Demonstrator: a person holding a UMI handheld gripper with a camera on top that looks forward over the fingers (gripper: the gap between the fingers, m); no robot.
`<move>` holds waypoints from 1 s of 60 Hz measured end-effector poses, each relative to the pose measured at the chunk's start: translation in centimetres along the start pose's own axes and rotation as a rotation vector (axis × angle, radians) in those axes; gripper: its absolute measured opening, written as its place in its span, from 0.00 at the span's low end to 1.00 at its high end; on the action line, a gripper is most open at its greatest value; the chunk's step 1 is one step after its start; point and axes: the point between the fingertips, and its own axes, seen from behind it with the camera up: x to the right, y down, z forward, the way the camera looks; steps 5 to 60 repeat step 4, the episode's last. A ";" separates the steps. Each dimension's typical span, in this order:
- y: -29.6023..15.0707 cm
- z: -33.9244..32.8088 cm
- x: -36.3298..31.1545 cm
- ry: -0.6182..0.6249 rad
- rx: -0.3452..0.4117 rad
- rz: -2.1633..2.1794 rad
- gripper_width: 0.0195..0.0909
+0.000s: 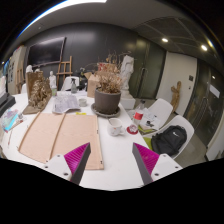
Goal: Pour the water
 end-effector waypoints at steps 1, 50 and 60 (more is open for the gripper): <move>0.0 -0.1 0.0 0.004 0.002 -0.008 0.93; -0.1 -0.2 -0.1 0.006 0.004 -0.026 0.92; -0.1 -0.2 -0.1 0.006 0.004 -0.026 0.92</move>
